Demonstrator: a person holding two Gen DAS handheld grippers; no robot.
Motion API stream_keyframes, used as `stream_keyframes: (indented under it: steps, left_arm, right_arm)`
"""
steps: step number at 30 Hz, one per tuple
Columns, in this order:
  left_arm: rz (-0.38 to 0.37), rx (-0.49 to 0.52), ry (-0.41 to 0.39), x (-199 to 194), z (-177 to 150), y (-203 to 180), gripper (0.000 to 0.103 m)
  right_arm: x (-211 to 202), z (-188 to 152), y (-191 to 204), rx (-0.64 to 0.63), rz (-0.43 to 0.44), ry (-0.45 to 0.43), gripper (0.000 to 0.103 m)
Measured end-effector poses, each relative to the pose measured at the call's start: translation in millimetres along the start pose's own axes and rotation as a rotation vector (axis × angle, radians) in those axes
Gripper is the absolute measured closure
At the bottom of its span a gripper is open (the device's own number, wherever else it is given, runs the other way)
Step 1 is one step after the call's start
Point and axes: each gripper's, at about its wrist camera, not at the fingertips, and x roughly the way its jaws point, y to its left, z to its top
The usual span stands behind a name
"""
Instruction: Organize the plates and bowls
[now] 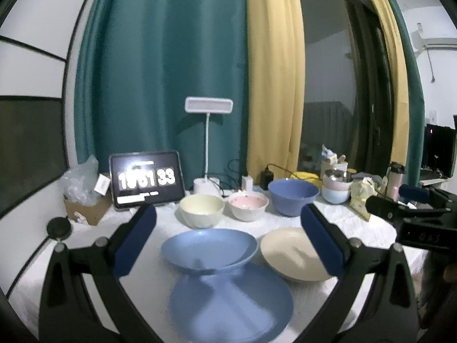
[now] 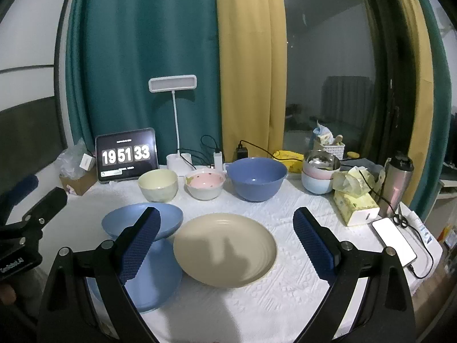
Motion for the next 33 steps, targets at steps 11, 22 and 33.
stream_keyframes:
  steps: [11, 22, 33]
  left_arm:
    - [-0.050, 0.020, 0.166, 61, -16, -24, 0.002]
    - [-0.085, 0.033, 0.379, 127, -45, -54, 0.038]
    - [-0.082, 0.054, 0.539, 169, -71, -79, 0.052]
  right_arm:
    - [52, -5, -27, 0.026, 0.028, 0.074, 0.007]
    - [101, -28, -62, 0.070, 0.020, 0.180, 0.012]
    - [150, -63, -89, 0.119, 0.069, 0.317, 0.033]
